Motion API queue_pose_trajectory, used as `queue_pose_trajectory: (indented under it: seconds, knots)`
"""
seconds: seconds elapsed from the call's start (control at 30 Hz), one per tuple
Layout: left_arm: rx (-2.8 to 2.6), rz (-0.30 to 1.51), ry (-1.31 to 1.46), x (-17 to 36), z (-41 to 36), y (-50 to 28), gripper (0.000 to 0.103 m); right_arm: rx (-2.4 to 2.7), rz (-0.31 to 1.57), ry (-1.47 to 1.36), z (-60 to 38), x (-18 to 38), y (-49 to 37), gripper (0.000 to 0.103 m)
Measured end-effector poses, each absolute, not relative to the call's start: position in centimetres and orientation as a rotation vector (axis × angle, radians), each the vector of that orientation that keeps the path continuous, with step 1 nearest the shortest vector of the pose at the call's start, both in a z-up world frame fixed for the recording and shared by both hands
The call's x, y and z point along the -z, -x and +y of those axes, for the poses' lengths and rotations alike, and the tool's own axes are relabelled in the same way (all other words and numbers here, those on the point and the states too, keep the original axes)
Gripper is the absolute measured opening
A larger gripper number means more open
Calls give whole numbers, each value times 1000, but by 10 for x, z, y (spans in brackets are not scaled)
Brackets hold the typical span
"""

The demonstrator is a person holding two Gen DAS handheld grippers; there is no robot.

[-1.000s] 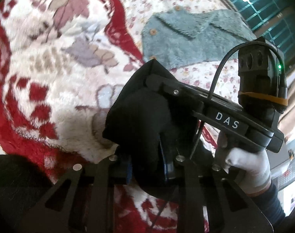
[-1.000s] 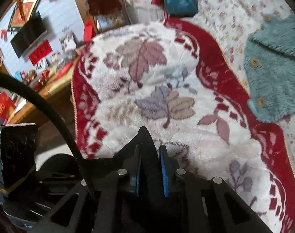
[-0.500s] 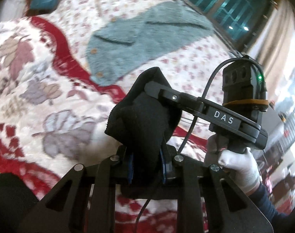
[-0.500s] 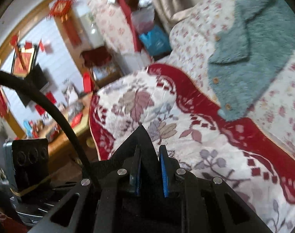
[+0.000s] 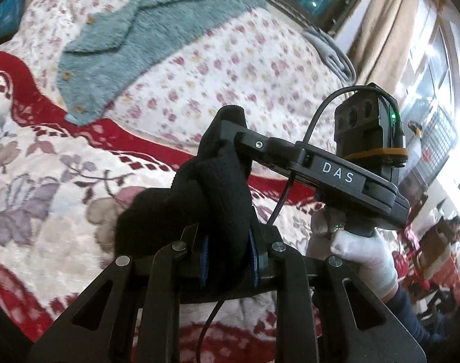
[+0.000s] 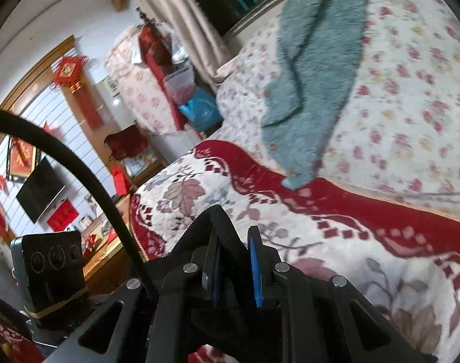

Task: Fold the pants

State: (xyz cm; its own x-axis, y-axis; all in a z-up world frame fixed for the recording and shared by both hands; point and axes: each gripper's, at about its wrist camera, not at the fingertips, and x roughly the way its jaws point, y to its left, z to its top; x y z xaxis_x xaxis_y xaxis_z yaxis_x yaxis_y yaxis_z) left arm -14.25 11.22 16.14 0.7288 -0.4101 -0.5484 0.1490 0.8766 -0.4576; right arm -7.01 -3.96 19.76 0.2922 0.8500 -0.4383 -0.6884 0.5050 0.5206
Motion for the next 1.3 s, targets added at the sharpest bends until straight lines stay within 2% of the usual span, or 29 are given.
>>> queue_pose_trajectory:
  seconds: [0.63,0.73,0.8,0.83,0.9,0.97,1.03,1.17,1.23,1.3]
  knots:
    - [433,861,333,-98,-2,98,19,-731,813,-413,-176,-115,63,16]
    - [457,897,364,-89,-8,95,22,-673,841,-439,-194,-101,62,16]
    - [477,914,388,-86,-10,95,27,-625,856,-449,-207,-96,66,16]
    - [493,918,394,-87,-11,96,30,-610,858,-449,-211,-95,67,18]
    - [551,923,409,-90,-15,99,45,-583,862,-455,-220,-95,71,20]
    - [602,920,419,-94,-17,103,55,-557,853,-476,-232,-97,77,27]
    - [629,898,393,-102,-19,111,55,-550,850,-501,-239,-100,81,37]
    - [647,902,337,-111,-14,122,55,-560,839,-526,-247,-112,93,39]
    - [620,892,311,-115,-1,128,55,-575,841,-514,-245,-118,101,45]
    - [577,875,289,-119,16,132,55,-592,847,-504,-241,-123,108,46]
